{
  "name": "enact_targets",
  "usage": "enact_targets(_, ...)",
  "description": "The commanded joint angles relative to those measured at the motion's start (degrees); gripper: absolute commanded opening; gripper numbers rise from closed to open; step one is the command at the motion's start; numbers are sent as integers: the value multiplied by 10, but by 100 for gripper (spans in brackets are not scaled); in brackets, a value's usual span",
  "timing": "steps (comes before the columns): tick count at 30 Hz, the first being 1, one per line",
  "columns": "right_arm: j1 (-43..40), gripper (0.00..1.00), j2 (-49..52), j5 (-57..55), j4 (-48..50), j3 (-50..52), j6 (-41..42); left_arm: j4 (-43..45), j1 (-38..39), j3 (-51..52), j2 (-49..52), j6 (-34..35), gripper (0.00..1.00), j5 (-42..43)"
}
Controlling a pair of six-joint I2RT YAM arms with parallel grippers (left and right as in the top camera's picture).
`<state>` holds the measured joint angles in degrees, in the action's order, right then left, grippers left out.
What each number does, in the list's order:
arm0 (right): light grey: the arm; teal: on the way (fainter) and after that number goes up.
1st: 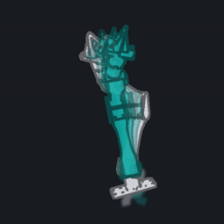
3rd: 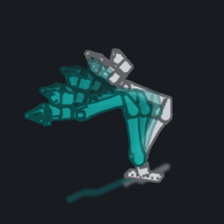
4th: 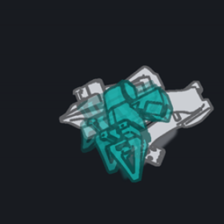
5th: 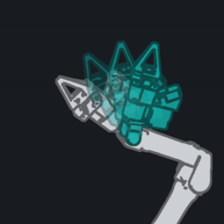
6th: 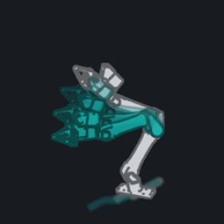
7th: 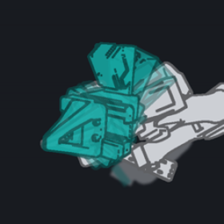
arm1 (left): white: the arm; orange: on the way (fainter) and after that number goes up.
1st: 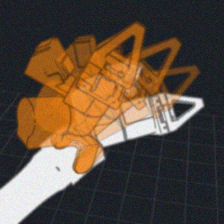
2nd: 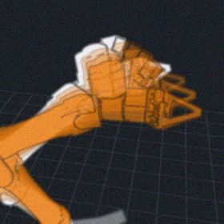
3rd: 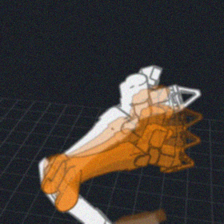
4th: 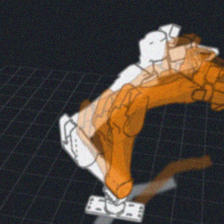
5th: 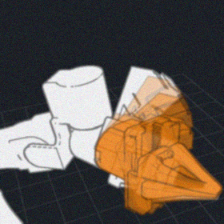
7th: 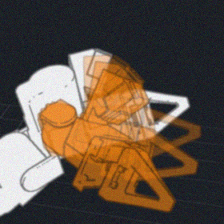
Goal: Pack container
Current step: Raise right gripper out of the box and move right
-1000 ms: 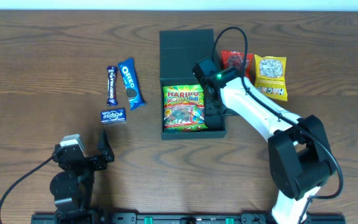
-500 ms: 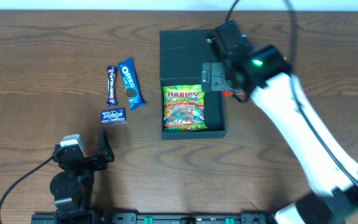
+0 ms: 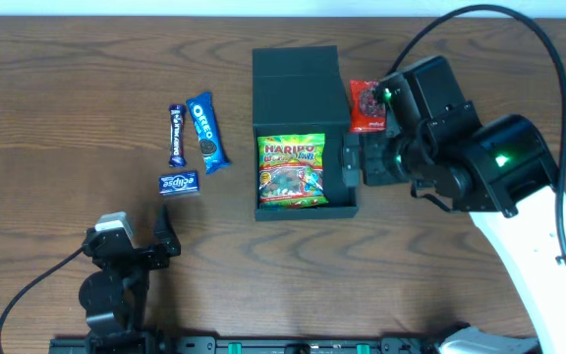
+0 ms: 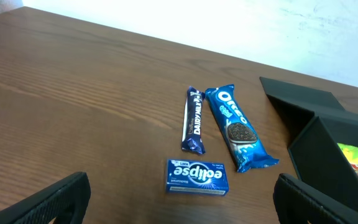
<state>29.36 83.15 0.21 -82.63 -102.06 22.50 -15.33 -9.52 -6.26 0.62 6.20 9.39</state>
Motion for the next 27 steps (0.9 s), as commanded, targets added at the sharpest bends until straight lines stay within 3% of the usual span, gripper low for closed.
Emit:
enact_targets(1, 0, 99, -4, 31, -19, -6, -42, -3, 2, 14, -4, -2, 95, -3)
enact_targets(3, 0, 99, -4, 31, -29, -6, -42, -3, 2, 14, -4, 38, 95, 23)
enact_targets(6, 0, 99, -4, 30, -32, -6, -42, -2, 2, 14, -4, 153, 95, 83)
enact_targets(9, 0, 99, -4, 28, -29, -6, -46, -2, 2, 14, -4, 202, 95, 97)
enact_targets(17, 0, 99, -4, 7, -9, -6, -69, 0, 2, 14, -4, 202, 95, 86)
enact_targets(23, -1, 99, -4, 6, 56, -5, -96, 54, 2, 14, -4, 225, 95, 98)
enact_targets(27, -1, 99, -4, 2, 84, -5, -111, 113, 2, 7, 3, 189, 95, 101)
